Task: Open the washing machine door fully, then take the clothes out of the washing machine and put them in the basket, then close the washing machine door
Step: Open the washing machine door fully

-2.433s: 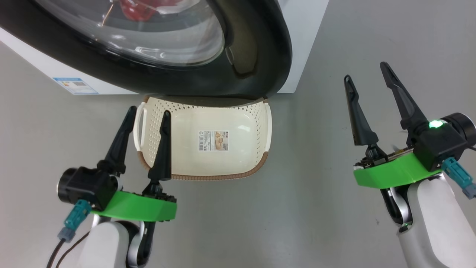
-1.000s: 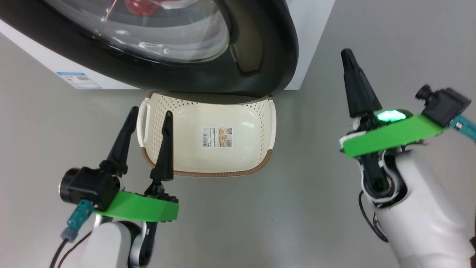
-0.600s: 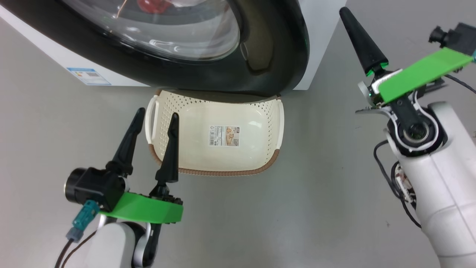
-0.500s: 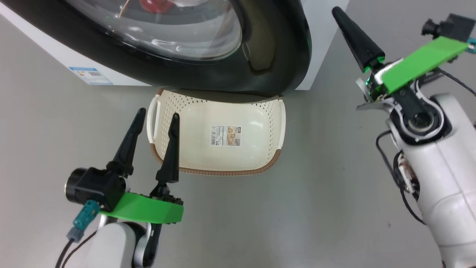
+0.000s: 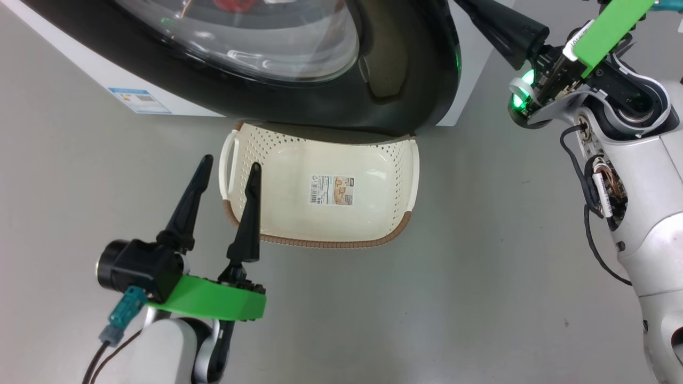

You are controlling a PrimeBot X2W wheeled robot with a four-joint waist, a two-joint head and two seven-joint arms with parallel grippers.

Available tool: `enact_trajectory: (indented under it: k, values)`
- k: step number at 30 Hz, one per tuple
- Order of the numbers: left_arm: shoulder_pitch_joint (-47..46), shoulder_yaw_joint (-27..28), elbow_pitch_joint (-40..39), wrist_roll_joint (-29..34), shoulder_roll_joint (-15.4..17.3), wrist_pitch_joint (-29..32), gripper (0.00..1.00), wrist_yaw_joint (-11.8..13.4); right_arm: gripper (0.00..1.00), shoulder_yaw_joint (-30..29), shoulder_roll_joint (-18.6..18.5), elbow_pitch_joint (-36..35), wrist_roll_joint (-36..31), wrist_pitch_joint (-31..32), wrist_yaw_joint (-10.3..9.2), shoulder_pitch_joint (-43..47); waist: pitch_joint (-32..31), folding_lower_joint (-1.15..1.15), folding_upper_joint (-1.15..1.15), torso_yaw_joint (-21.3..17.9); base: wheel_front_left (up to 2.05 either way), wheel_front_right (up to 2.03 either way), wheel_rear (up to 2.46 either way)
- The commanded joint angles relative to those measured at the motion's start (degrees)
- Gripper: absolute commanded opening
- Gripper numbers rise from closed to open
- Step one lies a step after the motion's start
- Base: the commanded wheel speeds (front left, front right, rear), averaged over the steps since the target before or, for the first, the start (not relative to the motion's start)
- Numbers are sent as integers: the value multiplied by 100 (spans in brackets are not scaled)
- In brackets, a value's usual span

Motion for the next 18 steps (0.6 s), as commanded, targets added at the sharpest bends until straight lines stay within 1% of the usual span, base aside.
enact_trajectory:
  k: [1, 5, 18]
  values:
    - [-19, 142, -127, 51, 103, -44, 100, 20, 0, 33, 80, -111, 55, 65, 39, -102, 4, 0, 0, 13, 0, 0, 0]
    - [-23, 112, -97, 18, 103, -44, 100, 38, 0, 66, 115, -70, 63, 289, 39, -146, -21, 0, 0, 71, 0, 0, 0]
    - [189, 243, 46, -14, 103, -44, 100, 83, 0, 226, 292, -117, -201, 473, 39, 405, -597, 0, 0, 239, 0, 0, 0]
